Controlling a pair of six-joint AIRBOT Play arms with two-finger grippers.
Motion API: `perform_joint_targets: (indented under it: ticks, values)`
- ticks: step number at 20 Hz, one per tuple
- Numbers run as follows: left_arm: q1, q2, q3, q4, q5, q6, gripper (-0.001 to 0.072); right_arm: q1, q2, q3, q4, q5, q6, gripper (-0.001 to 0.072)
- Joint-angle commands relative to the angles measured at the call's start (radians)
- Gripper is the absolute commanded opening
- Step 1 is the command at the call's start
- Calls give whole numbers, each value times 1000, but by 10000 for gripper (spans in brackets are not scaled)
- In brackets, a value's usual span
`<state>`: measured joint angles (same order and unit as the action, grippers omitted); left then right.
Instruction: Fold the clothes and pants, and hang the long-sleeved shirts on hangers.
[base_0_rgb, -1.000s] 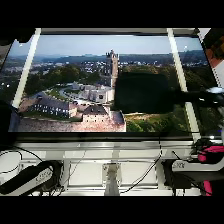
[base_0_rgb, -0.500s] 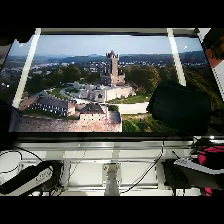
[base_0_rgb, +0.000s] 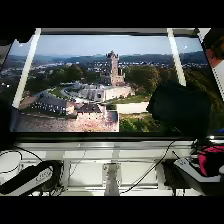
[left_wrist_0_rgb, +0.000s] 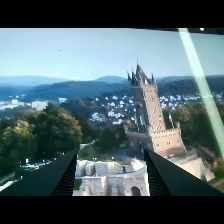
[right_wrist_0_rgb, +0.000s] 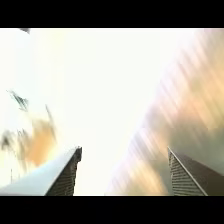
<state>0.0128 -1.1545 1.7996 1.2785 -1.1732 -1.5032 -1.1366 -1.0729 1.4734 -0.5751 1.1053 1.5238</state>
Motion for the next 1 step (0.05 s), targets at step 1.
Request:
perform_joint_targets:
  ticks: [1]
  values:
    - [1, 0, 0, 0, 0, 0, 488, 79, 88, 194, 107, -243, 6, 586]
